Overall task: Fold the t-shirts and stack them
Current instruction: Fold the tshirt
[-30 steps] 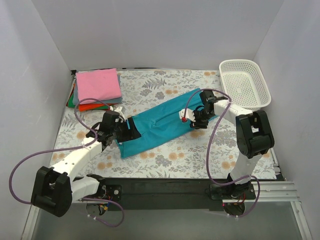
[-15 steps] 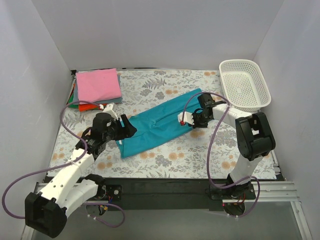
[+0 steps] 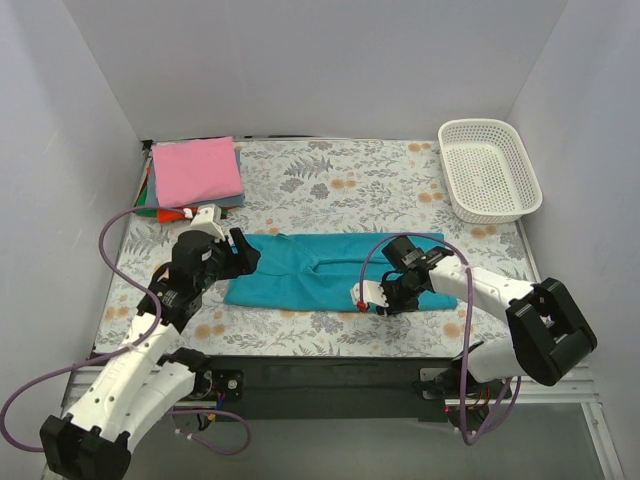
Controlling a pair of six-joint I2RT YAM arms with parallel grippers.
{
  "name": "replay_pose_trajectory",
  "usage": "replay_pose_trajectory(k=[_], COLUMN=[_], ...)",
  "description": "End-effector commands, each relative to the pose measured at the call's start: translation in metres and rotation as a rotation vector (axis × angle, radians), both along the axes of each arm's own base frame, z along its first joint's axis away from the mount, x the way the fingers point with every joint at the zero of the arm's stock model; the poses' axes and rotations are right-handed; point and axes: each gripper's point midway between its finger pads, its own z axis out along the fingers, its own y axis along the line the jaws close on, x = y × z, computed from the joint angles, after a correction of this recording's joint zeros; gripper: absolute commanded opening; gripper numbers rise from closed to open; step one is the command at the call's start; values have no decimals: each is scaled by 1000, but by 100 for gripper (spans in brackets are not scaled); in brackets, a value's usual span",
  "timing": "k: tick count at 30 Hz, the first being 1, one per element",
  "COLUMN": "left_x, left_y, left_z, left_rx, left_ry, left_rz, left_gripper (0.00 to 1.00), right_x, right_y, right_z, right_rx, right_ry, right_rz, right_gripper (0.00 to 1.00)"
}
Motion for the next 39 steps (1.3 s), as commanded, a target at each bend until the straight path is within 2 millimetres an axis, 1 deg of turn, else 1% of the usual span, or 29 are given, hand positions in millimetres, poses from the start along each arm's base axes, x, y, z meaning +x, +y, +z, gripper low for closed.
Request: replay_pose_trajectory(k=[1,2,3,5,6,8,9,10,11,12,13,14,15,16,17,18,19,21,22,23,24,25,26,28,29,30,32,36,39], left_x=[3,3,2,0,0,-3,-4,-5,-6,-8,-8,-9,-11,-11,-12,-12,-14,-16,-17,-17,-18,-19,-20,-22,-23,-23,-23,-23,-23], left_y=[10,12,13,14,14,14,14,11,12,12,12,12,12,12,13,13,13,12,11,11,10,10,9,9,10,9,10,10,10], left_z=[27,30,31,39,43,49,50,51,52,54,55,54,54,56,57,56,58,58,59,58,57,56,56,54,51,50,48,48,45], left_rx=[19,22,23,14,10,-7,-13,-24,-28,-36,-39,-40,-46,-48,-53,-60,-68,-82,-90,-92,-96,-96,-98,-102,-103,-102,-101,-99,-97], left_ry=[-87,-98,-106,-139,-154,-180,-186,-196,-202,-212,-217,-216,-221,-226,-229,-227,-236,-236,-241,-240,-237,-235,-238,-236,-234,-230,-225,-221,-215], left_rz=[28,35,37,39,35,34,31,21,20,18,20,22,21,21,24,31,29,25,22,23,18,13,9,7,8,6,8,10,12], left_gripper=[64,64,63,64,64,64,64,65,66,68,68,70,74,75,78,80,83,84,84,84,84,84,84,84,84,84,84,84,84], right_x=[-20,-9,-5,4,15,25,40,48,52,62,82,89,108,115,126,133,149,161,167,177,183,187,194,202,214,218,222,234,239], right_y=[1,12,17,34,46,65,82,92,104,117,136,150,169,176,186,194,207,218,223,228,232,236,240,247,251,254,256,261,263], right_z=[26,42,51,69,85,93,112,105,108,116,122,130,136,154,141,140,140,136,121,126,122,109,112,102,92,83,78,65,55], right_rx=[8,48,68,135,178,223,268,261,282,308,336,372,408,442,436,441,454,460,445,458,463,450,462,468,479,479,485,483,479], right_ry=[89,59,49,37,12,52,31,77,128,139,143,162,173,153,192,201,214,226,249,233,231,246,247,260,273,276,276,274,280], right_rz=[-67,-69,-67,-62,-58,-65,-67,-82,-123,-136,-144,-147,-168,-184,-205,-219,-253,-277,-294,-311,-320,-332,-367,-399,-517,-538,-540,-616,-638], right_gripper=[31,34,40,47,52,54,54,54,54,54,55,55,56,56,56,57,57,57,58,58,59,59,59,61,62,62,62,63,64])
